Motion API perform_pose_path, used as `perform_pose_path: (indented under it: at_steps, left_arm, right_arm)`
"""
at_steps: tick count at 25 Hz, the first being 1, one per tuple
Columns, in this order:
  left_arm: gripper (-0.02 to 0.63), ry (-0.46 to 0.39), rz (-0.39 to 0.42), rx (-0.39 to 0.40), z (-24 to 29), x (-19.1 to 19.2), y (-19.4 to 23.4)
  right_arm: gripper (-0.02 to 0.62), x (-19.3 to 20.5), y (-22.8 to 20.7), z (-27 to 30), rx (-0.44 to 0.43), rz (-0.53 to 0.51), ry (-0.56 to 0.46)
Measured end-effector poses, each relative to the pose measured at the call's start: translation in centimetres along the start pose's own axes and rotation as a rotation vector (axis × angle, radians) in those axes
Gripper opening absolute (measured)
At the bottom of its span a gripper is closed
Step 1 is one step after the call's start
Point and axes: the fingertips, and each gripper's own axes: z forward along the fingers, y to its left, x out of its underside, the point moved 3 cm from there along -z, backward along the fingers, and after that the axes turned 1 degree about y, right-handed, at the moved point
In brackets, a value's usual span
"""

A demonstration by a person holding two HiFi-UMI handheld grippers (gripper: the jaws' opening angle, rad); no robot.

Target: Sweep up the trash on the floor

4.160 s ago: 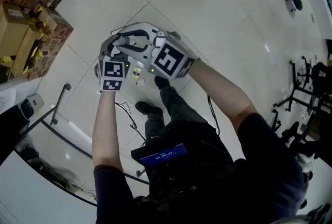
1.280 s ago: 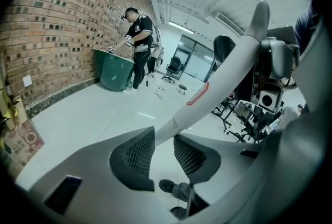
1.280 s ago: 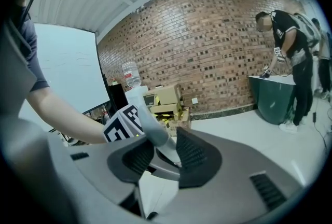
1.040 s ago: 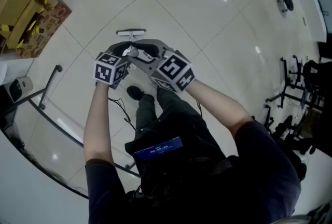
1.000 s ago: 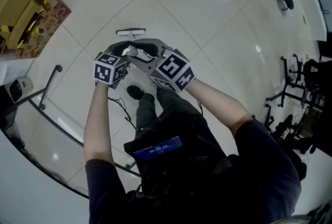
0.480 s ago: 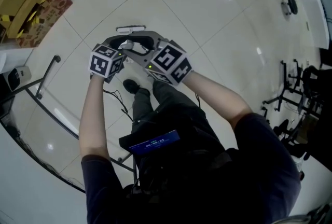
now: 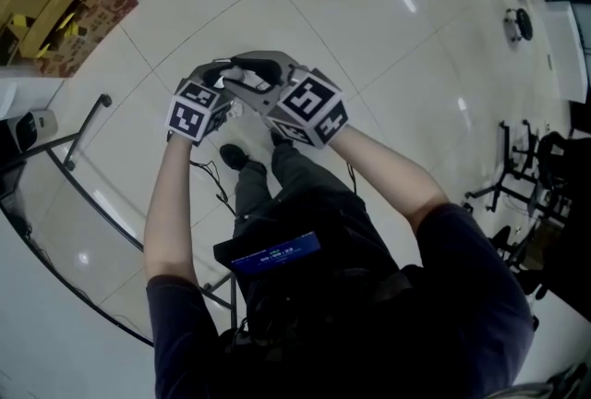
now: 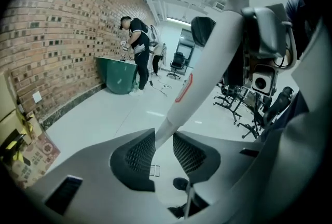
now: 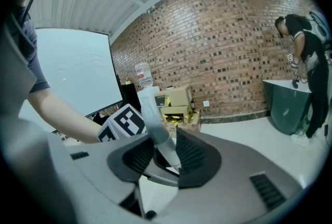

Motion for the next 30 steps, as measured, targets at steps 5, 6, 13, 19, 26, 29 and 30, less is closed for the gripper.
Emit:
perform_pose_path:
  at_steps: [5, 6, 13, 19, 26, 29, 30]
  left_arm:
    - [0.097, -0.047, 0.071, -0.017, 0.0, -1.2, -0.2]
    - [0.094, -0.056, 0.081, -0.019, -0.1, -1.5, -0.1]
    - [0.077, -0.092, 0.243, -0.078, -1.6, -4.7, -1.1]
    - [0.077, -0.148, 0.301, -0.128, -5.0, -8.5, -2.9]
    - [0.075, -0.228, 0.289, -0.221, -9.7, -12.2, -4.3]
    - [0.077, -0.265, 0.231, -0.239, -11.9, -12.9, -5.6]
    - [0.077, -0.276, 0.213, -0.245, -12.6, -13.0, -6.1]
  right_arm:
    - [0.138, -1.1, -1.1, -0.8, 0.032, -0.069, -0.1]
    - [0.135, -1.5, -1.4, -0.8, 0.034, -0.085, -0.113]
    - [0.121, -5.0, -1.6, -2.4, 0.039, -0.185, -0.216]
    - [0.123, -9.2, 0.6, -5.3, -0.018, -0.257, -0.293]
    - [0.126, -14.2, 2.4, -8.0, -0.149, -0.261, -0.38]
    - [0.124, -15.9, 3.4, -9.5, -0.205, -0.244, -0.409]
    - [0.124, -16.5, 3.8, -9.9, -0.223, -0.237, -0.413]
